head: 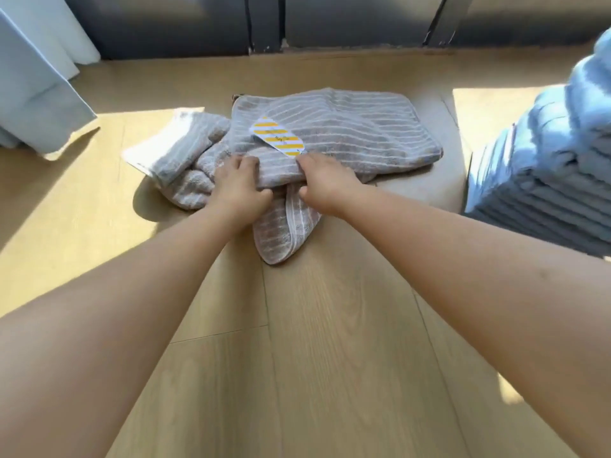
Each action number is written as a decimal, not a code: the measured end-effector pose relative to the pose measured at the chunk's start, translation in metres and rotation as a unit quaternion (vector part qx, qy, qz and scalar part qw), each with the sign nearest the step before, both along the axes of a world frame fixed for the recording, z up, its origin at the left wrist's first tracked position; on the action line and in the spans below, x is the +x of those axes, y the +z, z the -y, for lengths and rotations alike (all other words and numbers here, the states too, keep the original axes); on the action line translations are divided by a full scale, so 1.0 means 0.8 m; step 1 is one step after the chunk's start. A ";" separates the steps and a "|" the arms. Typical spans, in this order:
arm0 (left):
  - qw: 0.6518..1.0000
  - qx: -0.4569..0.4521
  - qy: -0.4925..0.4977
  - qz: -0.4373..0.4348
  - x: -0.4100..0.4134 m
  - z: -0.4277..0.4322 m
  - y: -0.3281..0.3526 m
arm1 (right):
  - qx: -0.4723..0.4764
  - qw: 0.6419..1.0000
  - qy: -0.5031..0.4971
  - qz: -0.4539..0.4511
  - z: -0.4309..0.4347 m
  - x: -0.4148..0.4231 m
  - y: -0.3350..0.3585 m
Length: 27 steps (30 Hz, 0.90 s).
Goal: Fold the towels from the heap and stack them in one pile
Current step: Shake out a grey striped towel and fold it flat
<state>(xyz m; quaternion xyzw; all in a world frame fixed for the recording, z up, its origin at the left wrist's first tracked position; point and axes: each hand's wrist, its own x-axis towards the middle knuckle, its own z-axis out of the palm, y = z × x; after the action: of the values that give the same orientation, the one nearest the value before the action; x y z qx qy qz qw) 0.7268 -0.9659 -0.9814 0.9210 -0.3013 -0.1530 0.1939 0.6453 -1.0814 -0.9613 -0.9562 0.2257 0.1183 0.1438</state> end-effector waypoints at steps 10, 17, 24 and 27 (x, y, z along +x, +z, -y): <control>0.991 0.038 -0.059 0.112 -0.009 -0.020 -0.005 | -0.090 0.996 -0.003 0.015 -0.005 -0.005 -0.006; 0.982 0.017 -0.124 0.140 -0.103 -0.112 -0.005 | -0.022 1.000 -0.005 0.006 -0.091 -0.109 -0.005; 0.976 0.100 -0.178 0.070 -0.197 -0.225 0.003 | 0.046 0.998 0.020 -0.029 -0.194 -0.226 0.014; 0.969 0.109 -0.196 0.105 -0.204 -0.257 0.010 | 0.156 0.986 0.042 -0.042 -0.208 -0.247 0.028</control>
<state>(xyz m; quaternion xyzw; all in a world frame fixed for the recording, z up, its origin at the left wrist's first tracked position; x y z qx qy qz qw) 0.5639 -0.7604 -0.9733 0.8702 -0.4765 -0.1227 0.0259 0.4479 -0.9150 -0.9386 -0.9249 0.1695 0.1985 0.2765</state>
